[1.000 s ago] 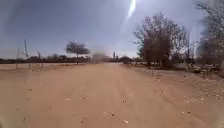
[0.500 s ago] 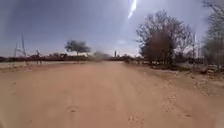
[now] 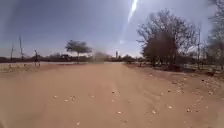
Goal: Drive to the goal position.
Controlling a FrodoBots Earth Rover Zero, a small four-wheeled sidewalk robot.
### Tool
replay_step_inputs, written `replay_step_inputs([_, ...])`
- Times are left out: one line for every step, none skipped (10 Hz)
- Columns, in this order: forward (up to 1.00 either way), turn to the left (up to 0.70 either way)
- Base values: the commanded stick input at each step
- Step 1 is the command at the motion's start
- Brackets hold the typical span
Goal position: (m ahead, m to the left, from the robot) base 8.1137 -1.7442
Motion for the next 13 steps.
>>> replay_step_inputs([1.00,0.00])
replay_step_inputs([1.00,0.00])
replay_step_inputs([1.00,0.00])
replay_step_inputs([1.00,0.00])
replay_step_inputs([1.00,0.00])
replay_step_inputs([1.00,0.00])
replay_step_inputs([1.00,0.00])
replay_step_inputs([1.00,-0.01])
replay_step_inputs([1.00,-0.13])
replay_step_inputs([1.00,-0.25])
replay_step_inputs([1.00,-0.17])
replay_step_inputs([1.00,-0.05])
replay_step_inputs([1.00,0.00])
